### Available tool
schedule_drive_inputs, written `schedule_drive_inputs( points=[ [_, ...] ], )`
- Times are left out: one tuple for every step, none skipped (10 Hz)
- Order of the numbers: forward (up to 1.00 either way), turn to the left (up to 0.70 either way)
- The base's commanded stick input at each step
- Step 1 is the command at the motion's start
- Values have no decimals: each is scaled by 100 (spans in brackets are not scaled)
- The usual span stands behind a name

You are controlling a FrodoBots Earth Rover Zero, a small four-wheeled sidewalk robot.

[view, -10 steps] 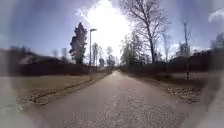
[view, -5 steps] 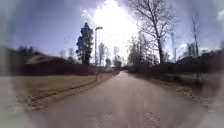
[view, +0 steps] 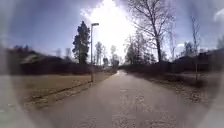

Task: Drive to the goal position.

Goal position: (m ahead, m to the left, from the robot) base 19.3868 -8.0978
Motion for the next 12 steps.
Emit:
schedule_drive_inputs(
  points=[
    [100, -25],
    [100, -5],
    [100, 0],
    [100, 0],
    [100, 0],
    [100, 0],
    [100, 0],
    [100, 0],
    [100, 0],
    [100, 0],
    [100, 0],
    [100, 0]
  ],
)
